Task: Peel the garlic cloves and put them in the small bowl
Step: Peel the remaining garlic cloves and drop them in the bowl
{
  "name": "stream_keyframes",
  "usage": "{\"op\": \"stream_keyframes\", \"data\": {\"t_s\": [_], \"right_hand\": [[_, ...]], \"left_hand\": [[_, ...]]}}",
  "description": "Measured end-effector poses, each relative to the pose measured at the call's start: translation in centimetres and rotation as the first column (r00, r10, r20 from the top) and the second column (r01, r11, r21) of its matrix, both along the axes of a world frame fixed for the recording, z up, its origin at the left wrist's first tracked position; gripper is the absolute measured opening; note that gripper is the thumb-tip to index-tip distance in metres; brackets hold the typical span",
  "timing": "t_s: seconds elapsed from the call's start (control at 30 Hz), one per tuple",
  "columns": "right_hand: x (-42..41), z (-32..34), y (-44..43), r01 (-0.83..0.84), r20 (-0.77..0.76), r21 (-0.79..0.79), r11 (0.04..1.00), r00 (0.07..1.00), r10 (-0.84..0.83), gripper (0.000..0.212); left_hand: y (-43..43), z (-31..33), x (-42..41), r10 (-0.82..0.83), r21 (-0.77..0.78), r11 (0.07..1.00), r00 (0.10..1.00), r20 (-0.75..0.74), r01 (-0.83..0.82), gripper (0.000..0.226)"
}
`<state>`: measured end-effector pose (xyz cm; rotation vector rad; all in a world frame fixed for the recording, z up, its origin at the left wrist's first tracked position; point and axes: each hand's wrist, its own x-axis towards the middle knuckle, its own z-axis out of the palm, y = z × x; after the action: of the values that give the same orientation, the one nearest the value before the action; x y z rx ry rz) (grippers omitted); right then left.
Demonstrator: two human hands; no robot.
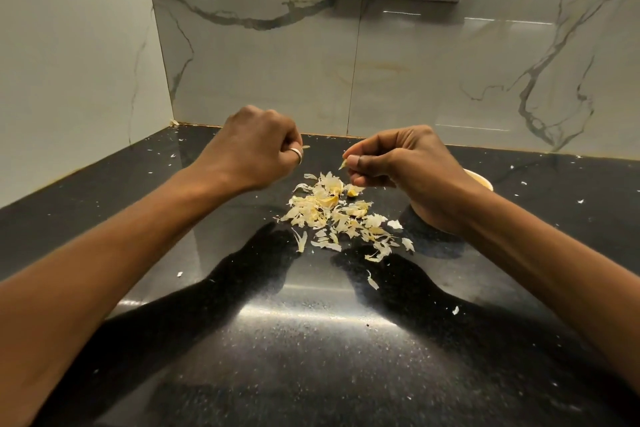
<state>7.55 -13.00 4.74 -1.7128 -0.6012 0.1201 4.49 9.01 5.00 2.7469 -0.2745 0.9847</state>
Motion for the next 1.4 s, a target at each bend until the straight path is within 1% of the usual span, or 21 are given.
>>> {"op": "stream_keyframes", "data": {"t_s": [0.13,0.27,0.3,0.4,0.43,0.53,0.63,0.7,0.77,0.93,1.03,1.1,1.17,1.27,1.4], "right_hand": [[0.2,-0.3,0.1,0.028,0.008,-0.018,0.999,1.000,-0.028,0.010],[0.3,-0.5,0.0,0.058,0.035,-0.056,0.997,0.998,-0.056,0.012],[0.3,-0.5,0.0,0.060,0.036,-0.062,0.996,0.998,-0.058,0.012],[0.3,-0.6,0.1,0.059,0.036,-0.080,0.995,0.998,-0.056,0.013],[0.3,-0.6,0.1,0.060,0.037,-0.084,0.995,0.998,-0.057,0.012],[0.2,-0.6,0.2,0.062,0.038,-0.089,0.994,0.998,-0.059,0.010],[0.1,-0.6,0.2,0.056,0.035,-0.086,0.995,0.998,-0.054,0.010],[0.1,-0.7,0.3,0.056,0.039,-0.088,0.995,0.998,-0.053,0.011],[0.2,-0.7,0.3,0.063,0.056,-0.088,0.994,0.997,-0.058,0.011],[0.4,-0.8,0.2,0.094,0.097,-0.074,0.993,0.991,-0.086,0.011],[0.3,-0.8,0.3,0.075,0.089,-0.051,0.996,0.994,-0.070,0.012],[0.2,-0.7,0.4,0.052,0.096,-0.040,0.998,0.994,-0.048,0.012],[0.2,-0.7,0.3,0.021,0.100,-0.032,0.999,0.995,-0.018,0.014],[0.2,-0.6,0.0,-0.016,0.131,-0.033,0.999,0.991,0.020,0.018],[0.2,-0.9,0.0,0.008,0.198,-0.010,1.000,0.980,-0.006,0.020]], "left_hand": [[-1.1,-0.3,-0.2,-0.092,0.003,0.996,0.994,-0.051,0.092,0.007],[-1.5,-0.5,-0.2,-0.113,-0.014,0.994,0.990,-0.080,0.112,0.023],[-1.5,-0.5,-0.3,-0.116,-0.010,0.993,0.990,-0.076,0.116,0.023],[-1.8,-0.5,-0.7,-0.137,-0.002,0.991,0.989,-0.057,0.137,0.009],[-1.8,-0.4,-0.7,-0.140,-0.001,0.990,0.989,-0.056,0.141,0.008],[-1.9,-0.5,-0.7,-0.143,0.003,0.990,0.987,-0.077,0.143,0.020],[-2.1,-0.7,-0.6,-0.202,-0.050,0.979,0.975,-0.095,0.198,0.025],[-2.3,-0.8,-0.6,-0.242,-0.072,0.969,0.966,-0.094,0.236,0.028],[-2.4,-0.9,-0.5,-0.255,-0.079,0.966,0.963,-0.091,0.248,0.023],[-2.4,-1.0,-0.7,-0.231,-0.066,0.972,0.971,-0.056,0.227,0.027],[-2.9,-1.2,-0.6,-0.284,-0.069,0.957,0.958,-0.030,0.281,0.028],[-3.2,-1.4,-0.6,-0.284,-0.074,0.956,0.959,-0.018,0.282,0.025],[-3.4,-1.5,-0.6,-0.268,-0.113,0.957,0.963,-0.011,0.265,0.020],[-3.4,-1.3,-0.6,-0.286,-0.229,0.934,0.958,-0.014,0.275,0.018],[-3.4,-1.2,-0.6,-0.315,-0.374,0.887,0.947,-0.061,0.271,0.013]]}}
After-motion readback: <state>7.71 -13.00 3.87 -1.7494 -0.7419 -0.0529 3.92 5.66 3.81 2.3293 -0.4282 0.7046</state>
